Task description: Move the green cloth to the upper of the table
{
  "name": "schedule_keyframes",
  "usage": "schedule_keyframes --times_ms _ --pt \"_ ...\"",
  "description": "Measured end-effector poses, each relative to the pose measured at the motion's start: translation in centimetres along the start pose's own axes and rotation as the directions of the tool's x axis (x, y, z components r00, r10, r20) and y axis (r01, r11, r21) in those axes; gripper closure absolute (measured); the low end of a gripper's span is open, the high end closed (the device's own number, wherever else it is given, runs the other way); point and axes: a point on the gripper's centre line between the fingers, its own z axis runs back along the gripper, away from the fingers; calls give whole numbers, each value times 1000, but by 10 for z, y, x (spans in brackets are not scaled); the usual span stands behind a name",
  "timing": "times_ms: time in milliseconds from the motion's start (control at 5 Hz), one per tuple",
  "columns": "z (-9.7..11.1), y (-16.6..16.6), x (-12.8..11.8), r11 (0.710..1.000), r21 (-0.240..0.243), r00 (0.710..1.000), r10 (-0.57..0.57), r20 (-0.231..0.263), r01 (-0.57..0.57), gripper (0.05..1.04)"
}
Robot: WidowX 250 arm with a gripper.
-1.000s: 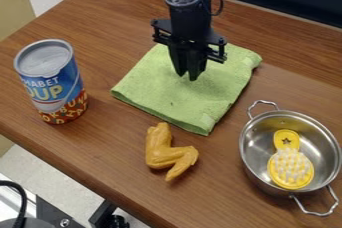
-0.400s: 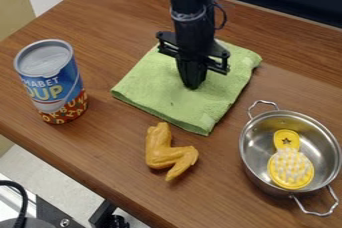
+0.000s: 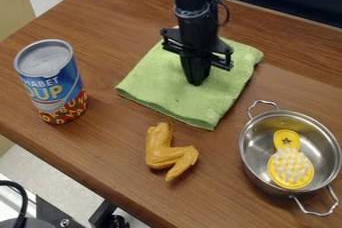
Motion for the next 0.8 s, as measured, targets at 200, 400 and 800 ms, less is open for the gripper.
schedule_keyframes --times_ms 200,400,800 --pt "-1 0 6 1000 4 1000 -9 4 9 1031" --pt "-1 -1 14 999 16 999 -40 7 39 1031" --pt "-3 -4 37 998 28 998 -52 23 52 1031"
